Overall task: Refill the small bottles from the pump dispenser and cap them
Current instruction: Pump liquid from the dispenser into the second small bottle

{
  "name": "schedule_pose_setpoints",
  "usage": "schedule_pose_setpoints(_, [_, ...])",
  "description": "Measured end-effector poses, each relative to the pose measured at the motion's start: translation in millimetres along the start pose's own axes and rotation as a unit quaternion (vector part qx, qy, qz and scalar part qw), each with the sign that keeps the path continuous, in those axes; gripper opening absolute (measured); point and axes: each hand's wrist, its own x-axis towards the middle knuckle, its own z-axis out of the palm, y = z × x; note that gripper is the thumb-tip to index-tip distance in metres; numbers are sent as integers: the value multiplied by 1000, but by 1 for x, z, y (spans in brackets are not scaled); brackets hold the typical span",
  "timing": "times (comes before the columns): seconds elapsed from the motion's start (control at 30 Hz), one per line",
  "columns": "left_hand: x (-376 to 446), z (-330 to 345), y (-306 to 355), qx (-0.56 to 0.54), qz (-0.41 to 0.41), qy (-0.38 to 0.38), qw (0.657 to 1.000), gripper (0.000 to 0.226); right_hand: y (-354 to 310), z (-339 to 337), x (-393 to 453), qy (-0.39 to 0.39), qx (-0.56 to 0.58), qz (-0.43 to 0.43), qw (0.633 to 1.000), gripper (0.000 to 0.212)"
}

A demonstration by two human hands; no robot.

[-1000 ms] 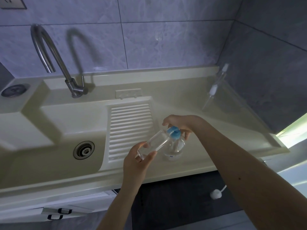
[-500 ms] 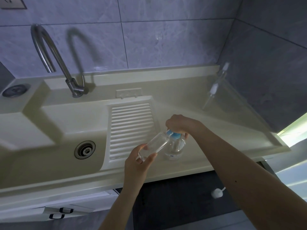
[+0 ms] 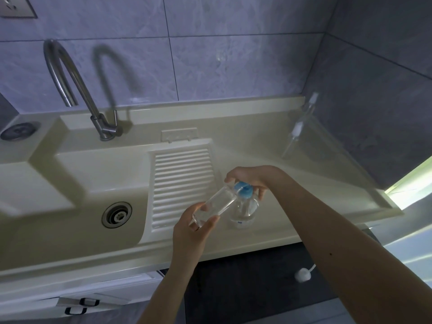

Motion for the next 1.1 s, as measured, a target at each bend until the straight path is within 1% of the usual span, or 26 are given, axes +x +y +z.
schedule_pose_setpoints(0.07, [0, 0, 1, -2, 0, -1, 1000, 21, 0, 1, 3, 2, -5, -4, 1000, 69])
schedule_pose_setpoints(0.1, [0, 0, 1, 0, 0, 0, 1000, 21, 1, 2, 3, 9, -14, -12, 1000, 67])
schedule_pose_setpoints(0.13, [-1, 0, 1, 0, 0, 3, 1000, 21, 1, 3, 3, 20, -28, -20, 999, 61])
schedule_pose_setpoints(0.23, [-2, 0, 2, -5, 0, 11, 1000, 22, 3, 5, 2, 84, -71, -77, 991, 28])
schedule_pose_setpoints(0.3, [-2, 0, 2, 5, -2, 12, 1000, 23, 3, 8, -2, 117, -113, -98, 982, 22])
schedule_pose_setpoints(0.37, [-2, -1, 2, 11, -7, 14, 1000, 24, 1, 10, -7, 132, -156, -109, 973, 22])
schedule_pose_setpoints(0.43, [-2, -1, 2, 14, -2, 12, 1000, 25, 0, 11, -9, 137, -171, -111, 969, 26])
schedule_pose_setpoints(0.5, [-2, -1, 3, 17, 6, 9, 1000, 23, 2, 10, -8, 140, -174, -115, 968, 25])
schedule_pose_setpoints(0.57, [-3, -1, 2, 18, 9, 7, 1000, 22, 2, 10, -5, 143, -150, -105, 973, 22])
schedule_pose_setpoints(0.63, [-3, -2, 2, 20, 7, 7, 1000, 21, 1, 10, -1, 137, -126, -95, 978, 23])
schedule_pose_setpoints(0.7, [-2, -1, 3, 16, 5, 7, 1000, 21, 2, 9, -1, 135, -81, -82, 984, 21])
schedule_pose_setpoints(0.77, [-2, -1, 4, 20, 11, 9, 1000, 22, 2, 6, 1, 110, -37, -59, 992, 20])
schedule_pose_setpoints(0.9, [-2, -2, 6, 21, 19, 13, 1000, 22, -1, 1, 0, 17, -6, -3, 1000, 42])
schedule_pose_setpoints(0.97, [-2, -2, 6, 23, 16, 13, 1000, 22, -2, 1, 2, 6, 3, 4, 1000, 58])
schedule_pose_setpoints(1.0, [-2, -2, 6, 23, 16, 13, 1000, 22, -2, 2, 0, 8, 1, 4, 1000, 62])
schedule_pose_setpoints(1.03, [-2, -2, 6, 21, 16, 15, 1000, 22, -2, 3, -2, 14, -9, 0, 1000, 60])
schedule_pose_setpoints(1.07, [-2, -2, 7, 20, 17, 17, 1000, 22, -2, 4, -4, 26, -27, -14, 999, 52])
schedule_pose_setpoints(1.1, [-2, -1, 7, 17, 17, 19, 1000, 22, -2, 5, -6, 46, -52, -36, 997, 41])
